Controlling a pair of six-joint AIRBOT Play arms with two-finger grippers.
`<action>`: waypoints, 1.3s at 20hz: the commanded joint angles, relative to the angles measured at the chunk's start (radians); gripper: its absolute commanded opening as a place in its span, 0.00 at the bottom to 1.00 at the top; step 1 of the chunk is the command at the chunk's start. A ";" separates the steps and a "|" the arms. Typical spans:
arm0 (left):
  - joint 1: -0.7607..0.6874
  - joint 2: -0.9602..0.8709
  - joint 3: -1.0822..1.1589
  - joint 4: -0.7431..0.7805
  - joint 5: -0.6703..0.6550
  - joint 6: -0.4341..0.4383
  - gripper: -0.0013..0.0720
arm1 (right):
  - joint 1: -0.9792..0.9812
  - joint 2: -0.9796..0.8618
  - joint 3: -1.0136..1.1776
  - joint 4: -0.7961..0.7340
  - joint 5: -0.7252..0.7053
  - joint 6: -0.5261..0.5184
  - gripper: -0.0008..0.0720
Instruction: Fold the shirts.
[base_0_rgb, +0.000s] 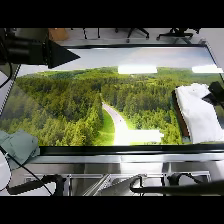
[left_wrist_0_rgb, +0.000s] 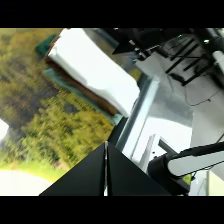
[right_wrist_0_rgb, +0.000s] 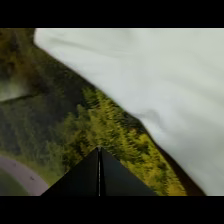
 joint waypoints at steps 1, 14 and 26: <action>-0.003 0.101 -0.234 0.116 0.059 0.009 0.04 | 0.230 -0.001 -0.041 0.035 -0.074 -0.076 0.04; -0.017 0.385 -0.983 0.236 0.281 0.065 0.05 | 0.694 -0.018 -0.221 -0.050 -0.251 -0.074 0.04; -0.017 0.384 -0.983 0.235 0.307 0.062 0.05 | 0.694 -0.018 -0.220 -0.035 -0.224 -0.075 0.04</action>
